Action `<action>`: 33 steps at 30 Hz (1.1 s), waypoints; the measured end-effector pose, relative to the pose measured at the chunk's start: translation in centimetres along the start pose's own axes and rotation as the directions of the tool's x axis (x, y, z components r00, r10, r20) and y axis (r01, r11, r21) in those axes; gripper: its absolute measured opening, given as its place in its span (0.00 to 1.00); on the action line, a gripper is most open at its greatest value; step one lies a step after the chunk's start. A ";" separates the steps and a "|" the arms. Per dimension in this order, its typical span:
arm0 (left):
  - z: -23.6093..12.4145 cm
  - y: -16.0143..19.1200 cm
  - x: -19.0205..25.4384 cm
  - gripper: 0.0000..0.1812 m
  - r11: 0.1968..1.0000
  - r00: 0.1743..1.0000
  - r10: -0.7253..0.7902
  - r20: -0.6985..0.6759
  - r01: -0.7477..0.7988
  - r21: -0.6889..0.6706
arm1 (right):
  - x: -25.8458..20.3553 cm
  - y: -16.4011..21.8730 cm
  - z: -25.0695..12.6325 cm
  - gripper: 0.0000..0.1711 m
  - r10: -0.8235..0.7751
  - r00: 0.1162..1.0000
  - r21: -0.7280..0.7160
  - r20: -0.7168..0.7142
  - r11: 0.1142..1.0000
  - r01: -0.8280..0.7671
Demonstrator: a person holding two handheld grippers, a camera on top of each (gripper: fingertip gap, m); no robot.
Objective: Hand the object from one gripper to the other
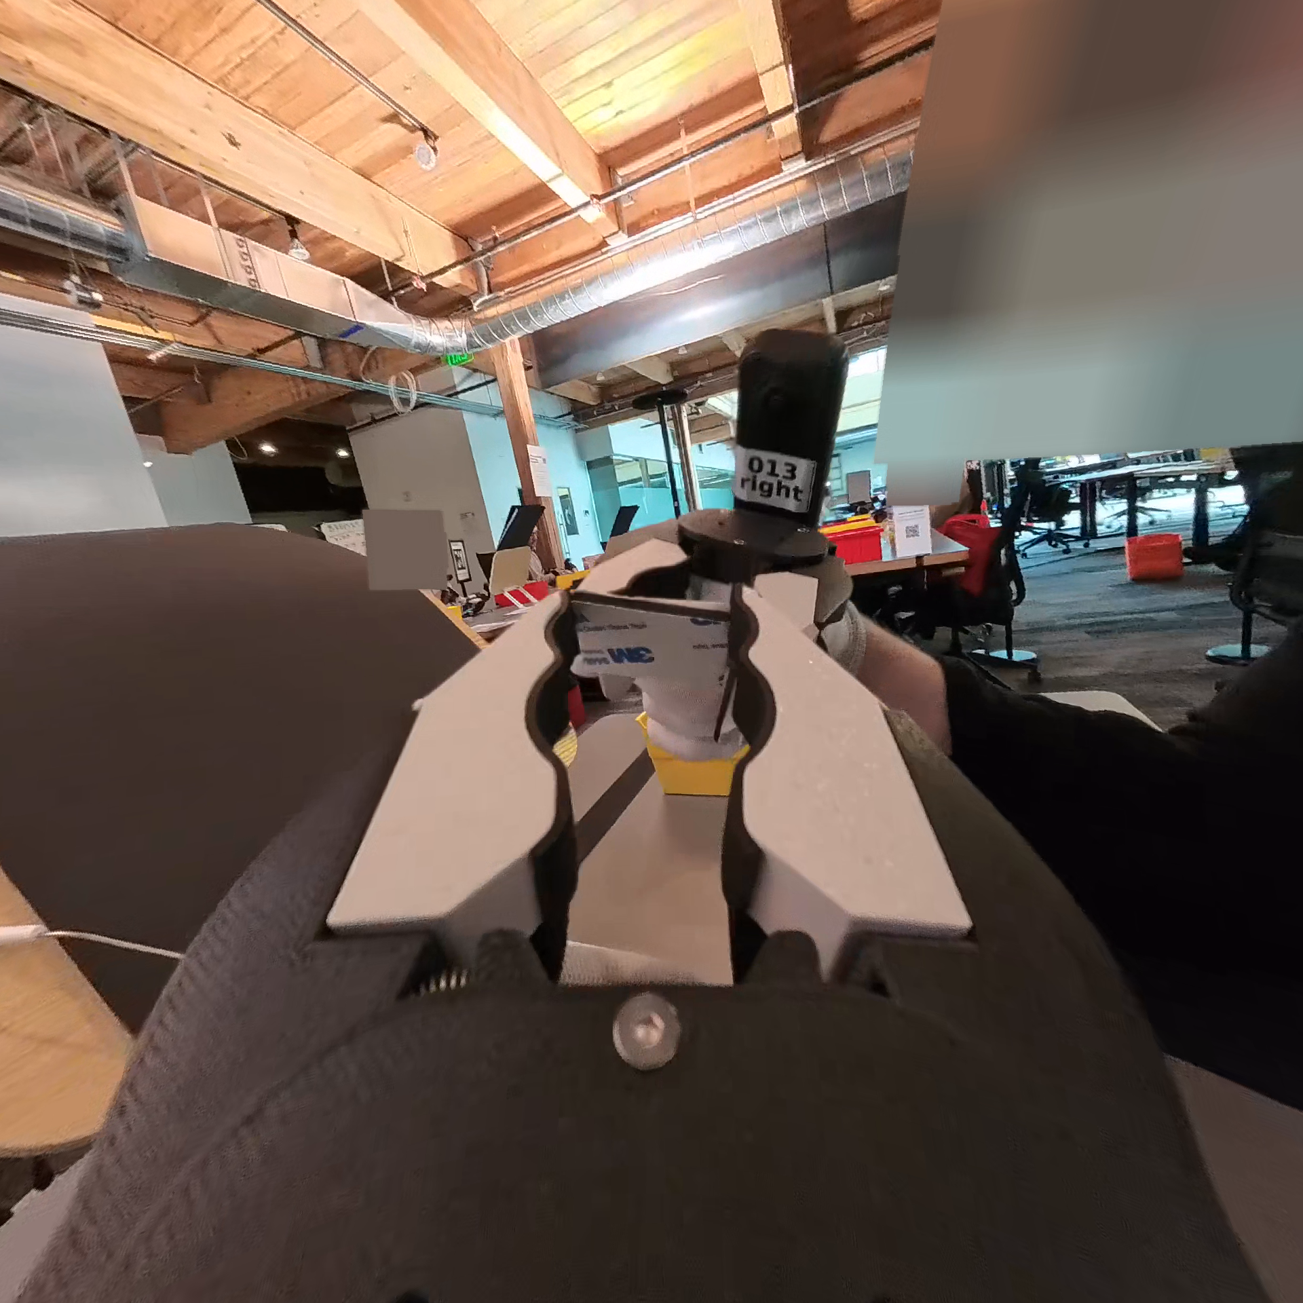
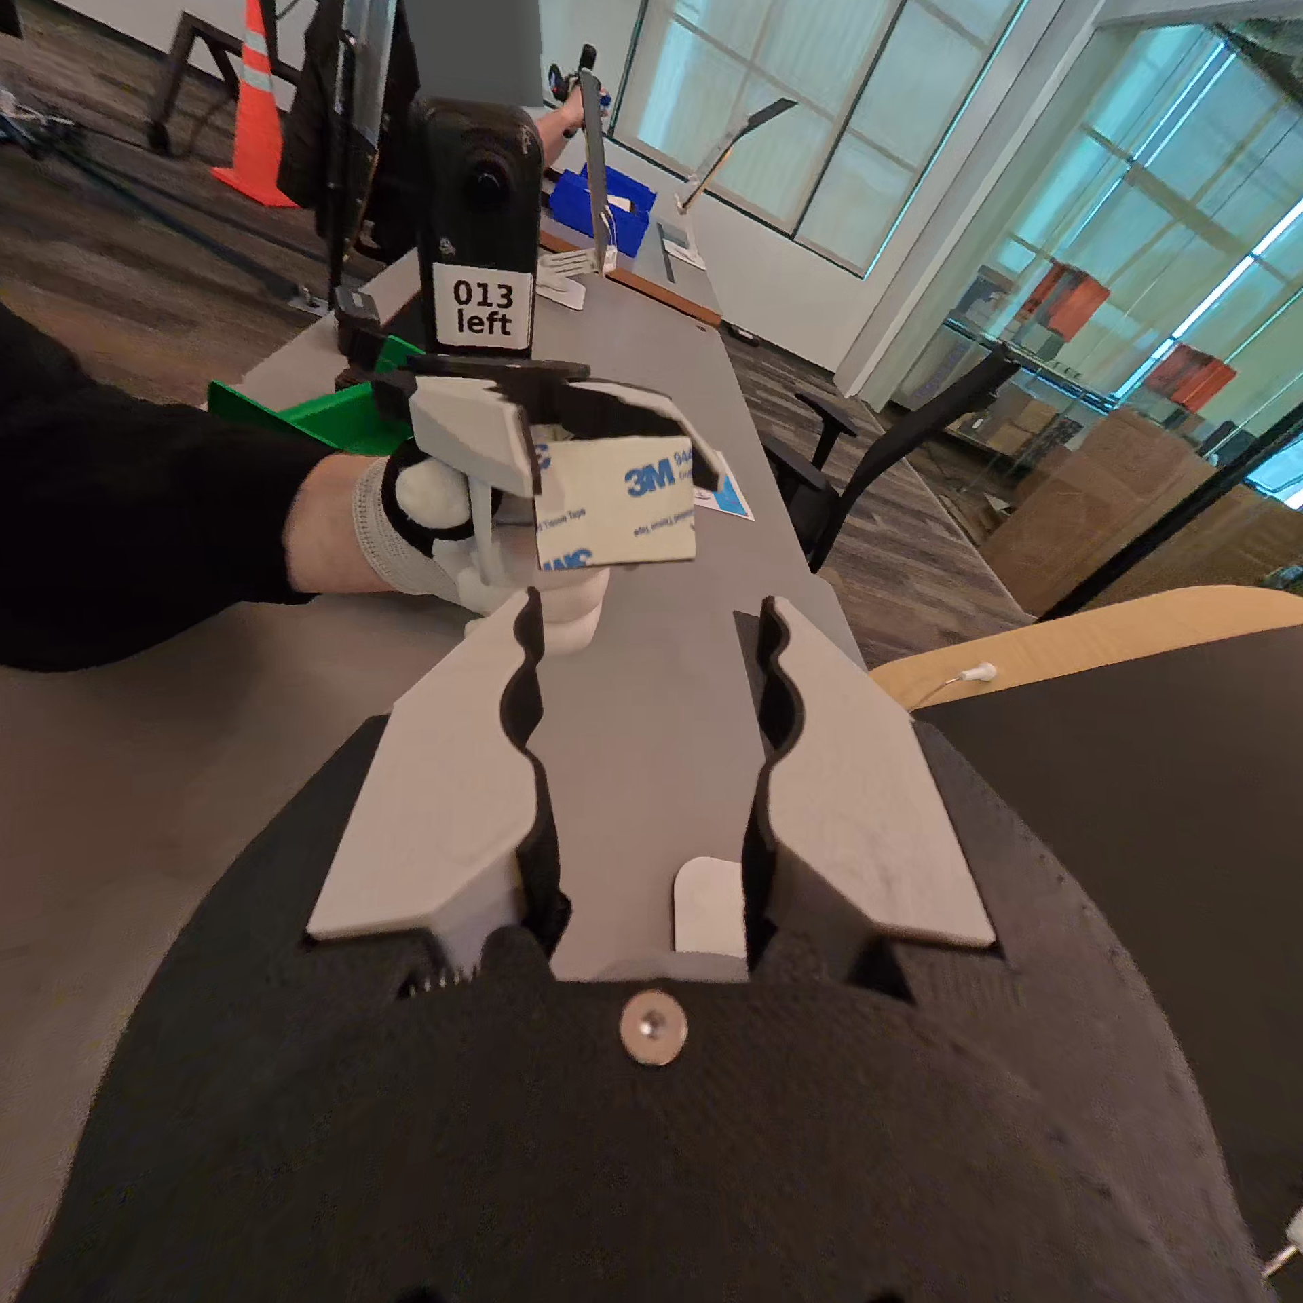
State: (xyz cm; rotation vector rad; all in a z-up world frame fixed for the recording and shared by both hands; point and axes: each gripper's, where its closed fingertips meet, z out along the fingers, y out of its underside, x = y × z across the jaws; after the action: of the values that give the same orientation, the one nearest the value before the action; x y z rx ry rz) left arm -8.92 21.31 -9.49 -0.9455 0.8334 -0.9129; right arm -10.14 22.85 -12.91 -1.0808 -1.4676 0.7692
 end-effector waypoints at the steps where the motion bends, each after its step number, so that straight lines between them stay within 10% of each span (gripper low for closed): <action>1: 0.0 0.1 0.2 0.23 1.000 1.000 -0.006 -0.011 0.006 -0.002 | -0.2 -0.1 0.1 0.34 -0.013 1.000 -0.006 0.001 1.000 0.013; 33: 0.3 0.4 0.0 0.28 0.966 0.968 0.240 0.072 -0.231 -0.116 | 0.1 -0.1 -0.3 0.25 0.100 0.993 0.047 0.062 0.994 -0.103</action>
State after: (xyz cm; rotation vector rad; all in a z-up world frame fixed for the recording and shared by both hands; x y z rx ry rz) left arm -8.55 21.56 -9.69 -0.9477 0.9067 -0.6235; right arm -9.86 22.86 -12.72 -1.1096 -1.4447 0.9126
